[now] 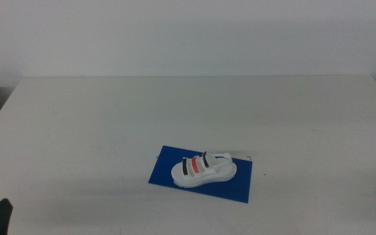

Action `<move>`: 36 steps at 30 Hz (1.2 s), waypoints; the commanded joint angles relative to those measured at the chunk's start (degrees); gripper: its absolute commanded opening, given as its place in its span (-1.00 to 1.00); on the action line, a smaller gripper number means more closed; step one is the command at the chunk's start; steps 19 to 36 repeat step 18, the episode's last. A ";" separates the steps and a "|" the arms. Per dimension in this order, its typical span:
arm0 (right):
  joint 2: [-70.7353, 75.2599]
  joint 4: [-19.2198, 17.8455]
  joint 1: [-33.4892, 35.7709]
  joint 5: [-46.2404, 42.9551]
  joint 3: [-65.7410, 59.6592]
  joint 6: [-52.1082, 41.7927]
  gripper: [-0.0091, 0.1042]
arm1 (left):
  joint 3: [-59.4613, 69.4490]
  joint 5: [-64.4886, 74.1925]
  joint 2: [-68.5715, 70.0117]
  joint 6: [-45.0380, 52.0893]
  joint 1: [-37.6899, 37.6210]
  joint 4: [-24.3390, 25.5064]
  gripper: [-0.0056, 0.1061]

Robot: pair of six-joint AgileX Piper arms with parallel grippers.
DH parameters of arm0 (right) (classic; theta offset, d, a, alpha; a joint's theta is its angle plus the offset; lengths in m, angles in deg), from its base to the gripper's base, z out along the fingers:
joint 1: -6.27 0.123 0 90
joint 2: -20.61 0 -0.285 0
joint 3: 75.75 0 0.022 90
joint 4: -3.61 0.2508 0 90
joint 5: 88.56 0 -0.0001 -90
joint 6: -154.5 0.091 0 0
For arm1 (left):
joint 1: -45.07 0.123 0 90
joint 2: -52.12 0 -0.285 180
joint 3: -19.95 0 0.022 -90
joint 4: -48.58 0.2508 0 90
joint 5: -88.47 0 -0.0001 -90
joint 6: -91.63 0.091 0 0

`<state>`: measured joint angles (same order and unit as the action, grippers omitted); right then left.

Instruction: Use one arm to grab the shoe from the table and place it on the mat.

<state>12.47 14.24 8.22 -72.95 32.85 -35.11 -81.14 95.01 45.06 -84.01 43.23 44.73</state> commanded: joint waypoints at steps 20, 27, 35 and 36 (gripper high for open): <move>2.45 -6.93 -0.41 -3.63 -4.57 -0.73 0.49 | 0.40 -4.70 0.78 -0.27 -0.25 -0.55 0.78; 2.45 -6.93 -0.41 -3.63 -4.57 -0.73 0.49 | 0.40 -4.70 0.78 -0.27 -0.25 -0.55 0.78; 2.45 -6.93 -0.41 -3.63 -4.57 -0.73 0.49 | 0.40 -4.70 0.78 -0.27 -0.25 -0.55 0.78; 2.45 -6.93 -0.41 -3.63 -4.57 -0.73 0.49 | 0.40 -4.70 0.78 -0.27 -0.25 -0.55 0.78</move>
